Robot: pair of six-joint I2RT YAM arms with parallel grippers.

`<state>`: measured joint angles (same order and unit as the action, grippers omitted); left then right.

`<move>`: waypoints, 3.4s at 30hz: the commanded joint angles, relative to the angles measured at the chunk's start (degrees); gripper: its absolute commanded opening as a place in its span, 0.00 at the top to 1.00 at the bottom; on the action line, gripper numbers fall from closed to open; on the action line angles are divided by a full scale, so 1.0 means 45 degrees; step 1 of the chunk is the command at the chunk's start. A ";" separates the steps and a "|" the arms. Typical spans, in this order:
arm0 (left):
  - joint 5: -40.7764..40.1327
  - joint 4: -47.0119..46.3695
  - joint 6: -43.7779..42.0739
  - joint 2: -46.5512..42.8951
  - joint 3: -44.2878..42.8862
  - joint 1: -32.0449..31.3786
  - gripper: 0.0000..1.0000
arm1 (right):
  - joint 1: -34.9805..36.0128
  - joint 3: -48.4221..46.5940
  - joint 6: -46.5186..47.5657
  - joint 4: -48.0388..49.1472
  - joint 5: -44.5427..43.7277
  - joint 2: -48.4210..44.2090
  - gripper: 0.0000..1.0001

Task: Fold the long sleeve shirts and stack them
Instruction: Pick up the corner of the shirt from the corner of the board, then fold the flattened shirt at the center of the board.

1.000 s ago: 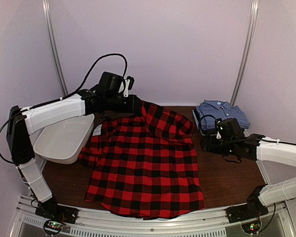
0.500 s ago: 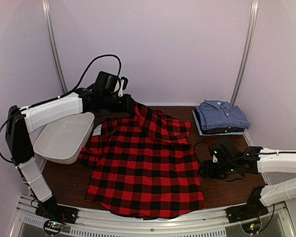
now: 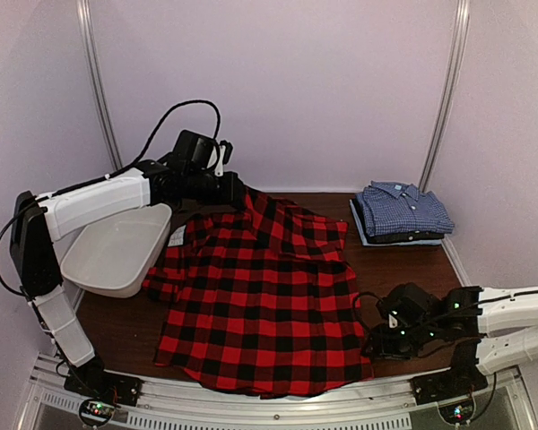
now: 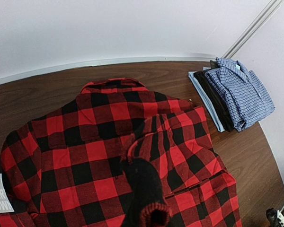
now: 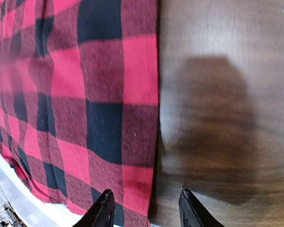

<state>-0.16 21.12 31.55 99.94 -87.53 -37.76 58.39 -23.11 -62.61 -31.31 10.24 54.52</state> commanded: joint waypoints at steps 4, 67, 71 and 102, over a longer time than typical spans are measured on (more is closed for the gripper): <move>0.0036 -0.0414 -0.0110 -0.0441 -0.0112 0.0070 1.00 | 0.1089 0.0373 -0.0982 0.0399 0.0818 0.0405 0.53; -0.1306 -0.0456 -0.2050 -0.0310 -0.2877 0.2423 1.00 | 0.2800 -0.4639 0.2517 0.4057 0.2291 0.6401 1.00; -0.1159 -0.0429 -0.2098 -0.0133 -0.3280 0.2487 1.00 | 0.2730 -0.5088 0.2727 0.4071 0.2468 0.6680 1.00; -0.0901 -0.0601 -0.2063 0.0317 -0.3049 0.2707 1.00 | 0.2013 -0.6576 0.2917 0.6001 0.5499 0.9518 1.00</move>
<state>-4.89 21.12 22.37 101.78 -103.00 -26.20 67.75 -51.72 -49.69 -7.40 32.67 96.55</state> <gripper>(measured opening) 0.065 0.008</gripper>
